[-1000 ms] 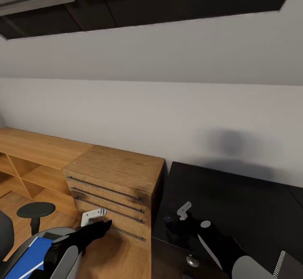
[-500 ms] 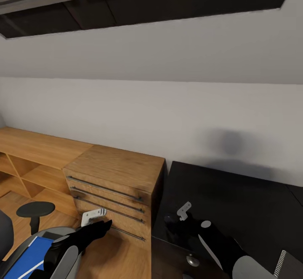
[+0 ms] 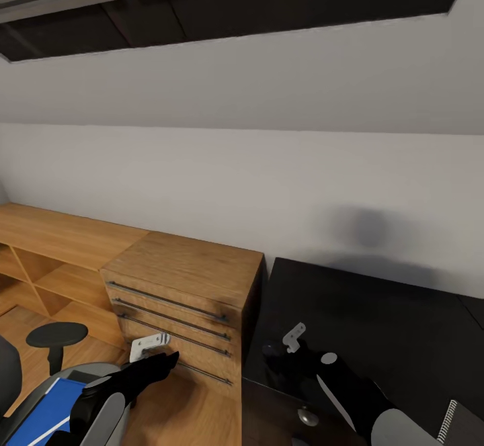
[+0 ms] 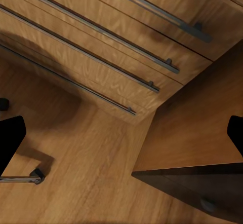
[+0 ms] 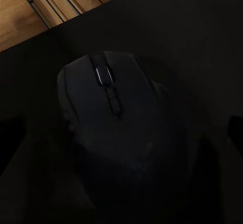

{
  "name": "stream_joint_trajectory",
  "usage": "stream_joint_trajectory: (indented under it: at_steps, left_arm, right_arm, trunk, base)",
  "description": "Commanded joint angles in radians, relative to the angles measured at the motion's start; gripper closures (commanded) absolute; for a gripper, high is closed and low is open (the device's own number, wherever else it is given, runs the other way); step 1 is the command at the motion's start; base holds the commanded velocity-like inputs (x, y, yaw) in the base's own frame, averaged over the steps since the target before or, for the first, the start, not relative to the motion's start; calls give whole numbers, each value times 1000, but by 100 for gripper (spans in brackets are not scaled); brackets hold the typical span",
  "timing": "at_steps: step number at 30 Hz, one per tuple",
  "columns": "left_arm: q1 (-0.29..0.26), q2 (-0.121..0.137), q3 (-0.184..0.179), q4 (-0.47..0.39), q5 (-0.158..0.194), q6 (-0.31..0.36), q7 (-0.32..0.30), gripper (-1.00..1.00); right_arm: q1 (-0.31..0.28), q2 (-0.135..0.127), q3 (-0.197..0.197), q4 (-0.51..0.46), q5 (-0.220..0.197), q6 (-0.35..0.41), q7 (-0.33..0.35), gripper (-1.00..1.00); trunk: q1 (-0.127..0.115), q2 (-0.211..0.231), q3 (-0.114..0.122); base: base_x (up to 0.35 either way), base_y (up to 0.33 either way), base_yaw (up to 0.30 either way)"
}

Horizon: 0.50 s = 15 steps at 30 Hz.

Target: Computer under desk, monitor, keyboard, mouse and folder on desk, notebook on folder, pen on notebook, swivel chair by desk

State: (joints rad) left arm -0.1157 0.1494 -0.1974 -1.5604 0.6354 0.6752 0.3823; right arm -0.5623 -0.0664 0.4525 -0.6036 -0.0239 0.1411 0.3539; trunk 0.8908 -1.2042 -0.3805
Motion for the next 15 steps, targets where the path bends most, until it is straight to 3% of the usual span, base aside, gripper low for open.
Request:
stream_joint_trajectory:
  at_steps: [1,5,6,15]
  left_arm:
    - [-1,1,-2,-1,10,1,10,-100]
    - [-1,1,-2,-1,10,1,10,-100]
    - [-1,1,-2,-1,10,1,10,-100]
    - [-1,1,-2,-1,10,1,10,-100]
  right_arm:
    - [-1,-1,4,-2,-2,6,0,-100]
    - [-1,-1,4,-2,-2,6,0,-100]
    - [-1,-1,4,-2,-2,6,0,100]
    - [-1,-1,5,-4,-2,6,4,100]
  trunk:
    - [0,-1,-1]
    - [0,-1,-1]
    - [0,-1,-1]
    - [0,-1,-1]
  base:
    - [0,0,0]
    - [0,0,0]
    - [0,0,0]
    - [0,0,0]
